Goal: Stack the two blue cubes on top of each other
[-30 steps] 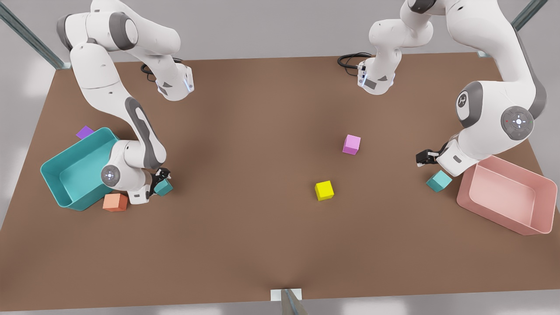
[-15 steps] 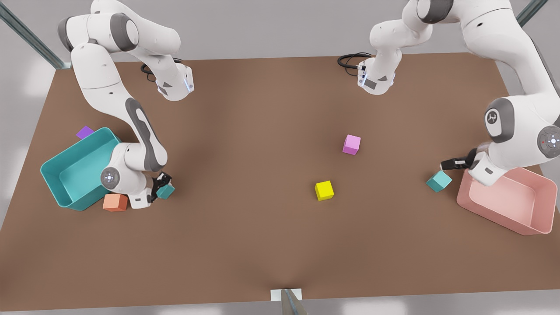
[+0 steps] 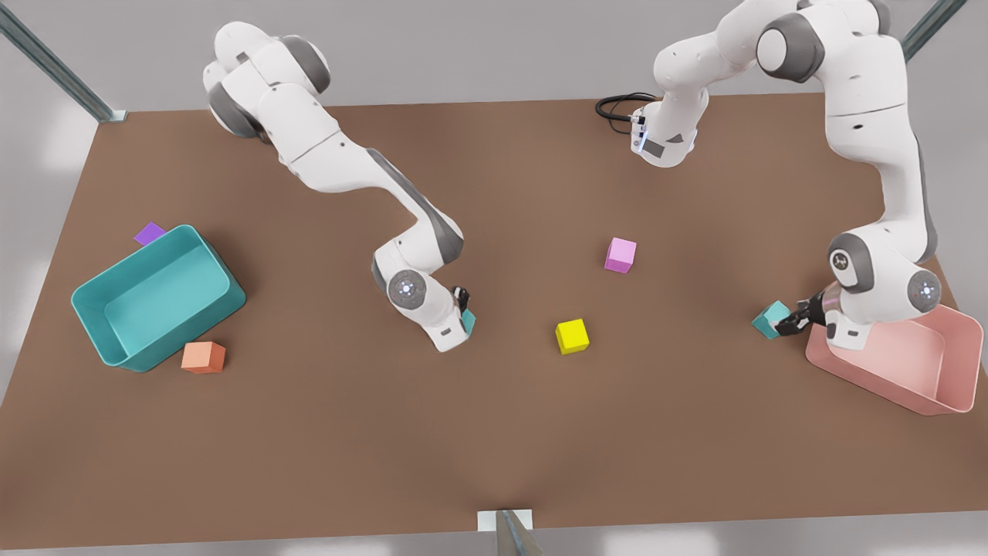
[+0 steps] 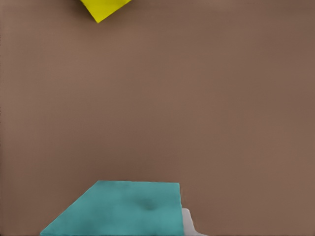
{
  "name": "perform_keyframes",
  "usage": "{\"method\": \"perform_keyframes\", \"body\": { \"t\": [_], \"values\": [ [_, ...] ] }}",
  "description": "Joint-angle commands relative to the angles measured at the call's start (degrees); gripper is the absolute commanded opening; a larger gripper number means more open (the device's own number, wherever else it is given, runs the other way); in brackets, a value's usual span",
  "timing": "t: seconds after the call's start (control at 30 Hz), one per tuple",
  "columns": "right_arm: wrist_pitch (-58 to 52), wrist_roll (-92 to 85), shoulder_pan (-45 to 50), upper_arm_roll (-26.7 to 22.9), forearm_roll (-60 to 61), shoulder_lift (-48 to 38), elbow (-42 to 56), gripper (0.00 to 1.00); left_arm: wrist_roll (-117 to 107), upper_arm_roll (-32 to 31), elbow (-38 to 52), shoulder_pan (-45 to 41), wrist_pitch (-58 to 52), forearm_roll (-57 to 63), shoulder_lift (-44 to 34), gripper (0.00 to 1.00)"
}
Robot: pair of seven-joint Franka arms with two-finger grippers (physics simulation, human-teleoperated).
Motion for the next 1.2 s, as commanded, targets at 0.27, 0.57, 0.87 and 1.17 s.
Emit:
{"method": "perform_keyframes", "body": {
  "t": [0.27, 0.57, 0.87, 1.17],
  "values": [
    [0.37, 45.55, 9.17, -0.27, -1.09, 11.47, 15.38, 1.0, -17.59, 0.0, -2.15, 1.15, 4.81, 0.05, 1.9, 1.0],
    [0.19, 45.02, 9.52, -0.54, -1.27, 12.43, 16.52, 1.0, -17.59, 0.08, -2.5, 1.23, 4.9, -0.04, 2.78, 1.0],
    [-18.26, 41.16, -6.47, 0.08, -0.3, -2.07, 17.05, 1.0, -17.59, 0.08, -2.5, 1.67, 5.69, -0.04, 3.4, 1.0],
    [-42.69, 4.85, -36.1, -1.5, -14.01, -8.74, 17.84, 0.99, -17.59, 0.17, -3.38, 2.46, 5.6, -0.04, 3.4, 1.0]
  ]
}}
